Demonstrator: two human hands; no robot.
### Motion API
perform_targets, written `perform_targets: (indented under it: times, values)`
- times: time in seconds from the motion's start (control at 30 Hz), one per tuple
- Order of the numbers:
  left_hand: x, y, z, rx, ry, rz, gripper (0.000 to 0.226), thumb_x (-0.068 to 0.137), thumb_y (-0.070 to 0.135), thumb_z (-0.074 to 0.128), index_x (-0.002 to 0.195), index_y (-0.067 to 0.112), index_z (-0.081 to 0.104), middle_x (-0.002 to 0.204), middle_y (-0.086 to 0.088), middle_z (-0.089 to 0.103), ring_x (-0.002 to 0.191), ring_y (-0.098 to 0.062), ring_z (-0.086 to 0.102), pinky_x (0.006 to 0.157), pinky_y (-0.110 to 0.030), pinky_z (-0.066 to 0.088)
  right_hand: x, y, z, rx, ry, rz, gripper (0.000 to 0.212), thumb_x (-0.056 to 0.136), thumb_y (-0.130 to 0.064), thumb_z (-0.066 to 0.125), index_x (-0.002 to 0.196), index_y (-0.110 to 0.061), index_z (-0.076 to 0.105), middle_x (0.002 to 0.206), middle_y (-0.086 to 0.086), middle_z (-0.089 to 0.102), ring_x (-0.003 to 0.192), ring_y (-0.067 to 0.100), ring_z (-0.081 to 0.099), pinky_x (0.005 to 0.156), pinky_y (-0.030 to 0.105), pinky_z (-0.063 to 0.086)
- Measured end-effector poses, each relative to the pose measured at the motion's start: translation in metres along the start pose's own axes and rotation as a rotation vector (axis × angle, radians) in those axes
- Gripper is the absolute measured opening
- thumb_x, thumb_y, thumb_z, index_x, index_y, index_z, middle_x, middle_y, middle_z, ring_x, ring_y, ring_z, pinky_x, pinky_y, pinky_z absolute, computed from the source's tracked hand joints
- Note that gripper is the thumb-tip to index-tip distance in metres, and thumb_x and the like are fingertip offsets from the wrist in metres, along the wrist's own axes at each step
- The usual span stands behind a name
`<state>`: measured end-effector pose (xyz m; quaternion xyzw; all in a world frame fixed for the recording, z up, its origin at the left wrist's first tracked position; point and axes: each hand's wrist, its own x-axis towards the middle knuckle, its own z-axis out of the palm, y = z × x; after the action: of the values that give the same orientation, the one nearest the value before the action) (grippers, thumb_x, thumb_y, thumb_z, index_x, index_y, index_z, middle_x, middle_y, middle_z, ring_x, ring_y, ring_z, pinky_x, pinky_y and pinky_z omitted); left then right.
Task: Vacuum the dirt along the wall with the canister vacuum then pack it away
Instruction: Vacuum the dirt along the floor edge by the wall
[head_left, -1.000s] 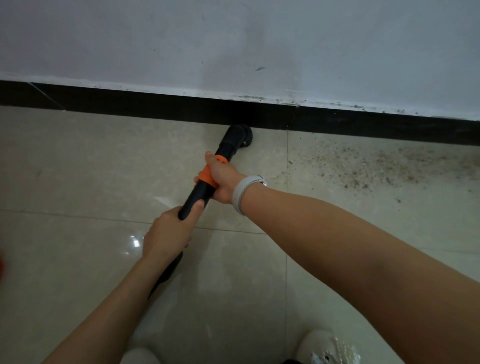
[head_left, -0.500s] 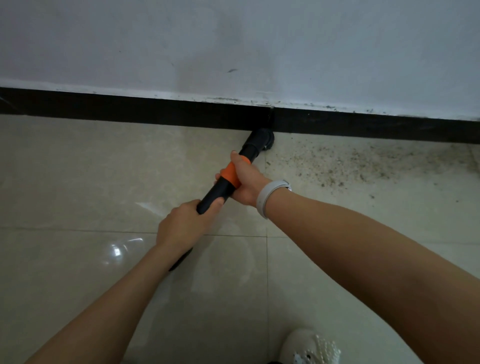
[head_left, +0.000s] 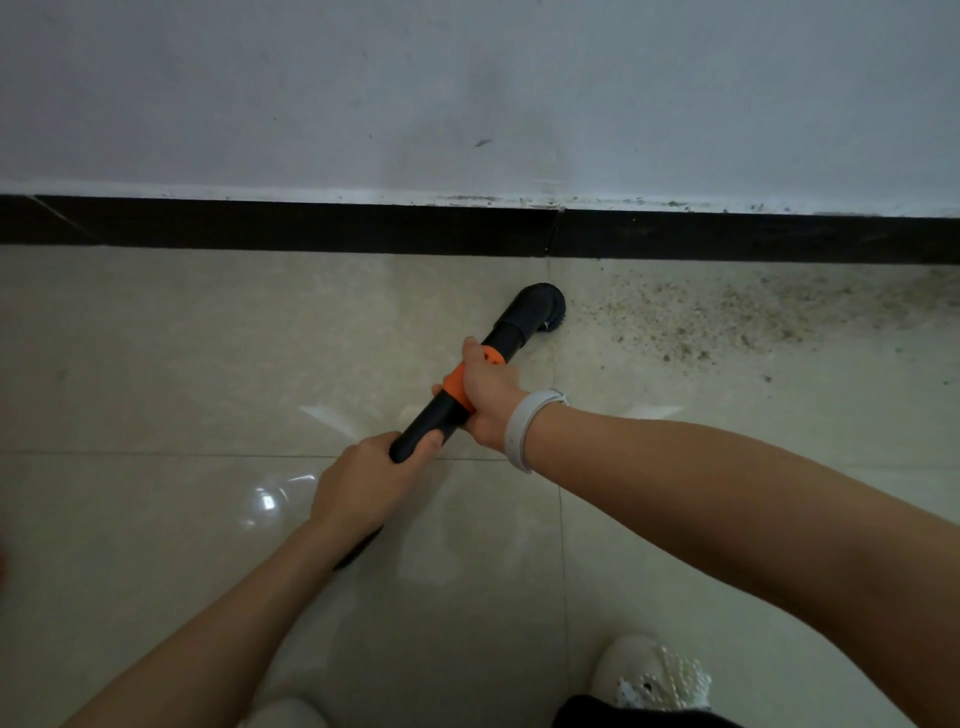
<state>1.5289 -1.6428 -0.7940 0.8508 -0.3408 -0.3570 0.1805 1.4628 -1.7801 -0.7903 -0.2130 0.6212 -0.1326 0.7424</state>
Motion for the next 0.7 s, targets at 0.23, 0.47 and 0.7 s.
perform_targets:
  times: [0.23,0.47,0.7]
  values:
    - [-0.021,-0.015,-0.002,-0.007,-0.038,0.006,0.042,0.086,0.061,0.046,0.075,0.023,0.061,0.054,0.001,0.06,0.054,-0.019,0.062,0.056,-0.031,0.046,-0.01,0.026,-0.003,-0.017,-0.012,0.006,0.033,0.094,-0.038,0.053,0.111,-0.015,0.035,0.081,0.006,0.055,0.058,0.018,0.061,0.053,0.034,0.052]
    - [-0.017,-0.002,-0.004,-0.083,-0.076,0.057,0.043,0.087,0.054,0.052,0.079,0.012,0.058,0.064,-0.007,0.063,0.059,-0.025,0.06,0.062,-0.039,0.05,-0.015,0.028,-0.007,0.047,-0.063,0.032,0.032,0.093,-0.035,0.056,0.107,-0.012,0.039,0.085,0.008,0.054,0.064,0.022,0.061,0.053,0.035,0.051]
    - [0.002,0.002,-0.023,-0.152,-0.071,0.03,0.043,0.082,0.058,0.053,0.07,0.017,0.055,0.049,0.002,0.056,0.036,-0.008,0.051,0.045,-0.024,0.044,-0.02,0.0,0.01,0.078,-0.155,0.007,0.031,0.093,-0.033,0.056,0.103,-0.007,0.044,0.087,0.009,0.051,0.074,0.026,0.059,0.066,0.042,0.051]
